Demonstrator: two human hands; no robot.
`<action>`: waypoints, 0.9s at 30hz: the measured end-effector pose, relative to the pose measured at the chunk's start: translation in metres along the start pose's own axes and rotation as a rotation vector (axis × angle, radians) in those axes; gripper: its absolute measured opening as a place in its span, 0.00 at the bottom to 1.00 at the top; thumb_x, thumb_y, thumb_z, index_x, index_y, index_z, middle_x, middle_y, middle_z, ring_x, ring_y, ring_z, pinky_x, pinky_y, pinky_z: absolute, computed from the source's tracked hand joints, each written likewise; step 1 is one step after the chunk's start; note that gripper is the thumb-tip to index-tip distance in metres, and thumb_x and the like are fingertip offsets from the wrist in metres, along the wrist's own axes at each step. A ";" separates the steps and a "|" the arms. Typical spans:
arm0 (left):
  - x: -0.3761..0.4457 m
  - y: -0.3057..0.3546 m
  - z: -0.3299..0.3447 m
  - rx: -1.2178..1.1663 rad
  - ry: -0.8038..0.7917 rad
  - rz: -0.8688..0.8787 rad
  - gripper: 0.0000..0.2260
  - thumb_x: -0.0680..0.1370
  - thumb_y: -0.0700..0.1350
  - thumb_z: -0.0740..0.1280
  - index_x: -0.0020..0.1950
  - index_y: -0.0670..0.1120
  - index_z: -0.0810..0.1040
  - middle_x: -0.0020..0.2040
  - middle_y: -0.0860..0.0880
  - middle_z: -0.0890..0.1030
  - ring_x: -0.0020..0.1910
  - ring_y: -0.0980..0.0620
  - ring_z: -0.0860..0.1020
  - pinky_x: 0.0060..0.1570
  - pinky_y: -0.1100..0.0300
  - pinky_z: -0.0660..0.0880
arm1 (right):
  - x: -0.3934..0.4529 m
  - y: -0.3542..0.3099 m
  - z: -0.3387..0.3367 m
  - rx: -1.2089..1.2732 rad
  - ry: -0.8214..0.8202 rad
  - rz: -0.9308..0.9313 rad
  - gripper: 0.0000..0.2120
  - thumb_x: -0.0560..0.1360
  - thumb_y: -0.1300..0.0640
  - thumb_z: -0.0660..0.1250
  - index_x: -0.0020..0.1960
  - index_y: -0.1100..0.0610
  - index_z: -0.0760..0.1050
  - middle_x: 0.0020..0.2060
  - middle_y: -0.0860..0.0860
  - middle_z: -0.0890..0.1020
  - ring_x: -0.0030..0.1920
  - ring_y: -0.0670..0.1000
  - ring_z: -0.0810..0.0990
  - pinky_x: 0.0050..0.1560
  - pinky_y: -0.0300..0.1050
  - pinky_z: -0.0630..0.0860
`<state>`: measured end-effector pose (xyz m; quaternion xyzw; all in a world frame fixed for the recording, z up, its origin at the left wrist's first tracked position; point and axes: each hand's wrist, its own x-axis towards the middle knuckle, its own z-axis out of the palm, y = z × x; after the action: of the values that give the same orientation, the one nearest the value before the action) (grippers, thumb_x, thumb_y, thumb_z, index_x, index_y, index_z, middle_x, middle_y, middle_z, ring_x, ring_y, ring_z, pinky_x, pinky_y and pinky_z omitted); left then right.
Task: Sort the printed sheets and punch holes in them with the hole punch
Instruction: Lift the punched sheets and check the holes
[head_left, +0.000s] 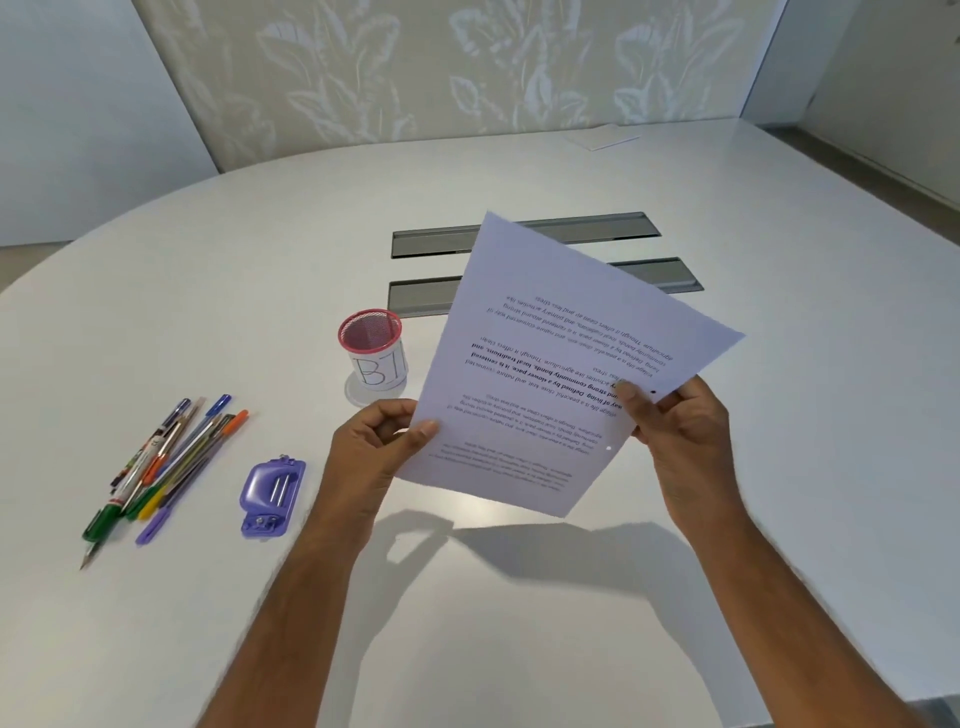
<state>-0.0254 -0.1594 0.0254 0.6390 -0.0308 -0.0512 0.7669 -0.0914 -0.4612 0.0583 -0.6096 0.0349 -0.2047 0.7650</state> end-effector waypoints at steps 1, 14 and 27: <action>0.000 0.003 0.002 0.024 -0.011 0.012 0.16 0.67 0.53 0.83 0.51 0.52 0.86 0.53 0.46 0.89 0.49 0.50 0.87 0.48 0.60 0.82 | -0.001 0.000 0.001 -0.014 -0.012 -0.006 0.19 0.75 0.49 0.78 0.64 0.51 0.79 0.61 0.52 0.86 0.57 0.54 0.86 0.52 0.46 0.83; 0.010 0.052 0.041 0.040 -0.053 0.241 0.11 0.76 0.45 0.78 0.56 0.45 0.83 0.55 0.48 0.89 0.51 0.51 0.87 0.48 0.63 0.82 | 0.014 -0.028 0.018 -0.032 -0.070 -0.167 0.13 0.80 0.60 0.72 0.61 0.48 0.80 0.58 0.48 0.87 0.52 0.47 0.87 0.49 0.38 0.82; 0.013 0.020 0.042 0.110 -0.099 0.070 0.14 0.76 0.45 0.78 0.60 0.57 0.85 0.58 0.54 0.88 0.54 0.52 0.87 0.49 0.65 0.82 | 0.009 0.010 0.006 -0.214 -0.049 -0.032 0.07 0.78 0.52 0.74 0.56 0.46 0.81 0.56 0.45 0.88 0.52 0.50 0.88 0.47 0.41 0.83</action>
<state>-0.0168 -0.1982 0.0519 0.6753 -0.0937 -0.0542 0.7296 -0.0789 -0.4567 0.0519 -0.6933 0.0279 -0.1971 0.6926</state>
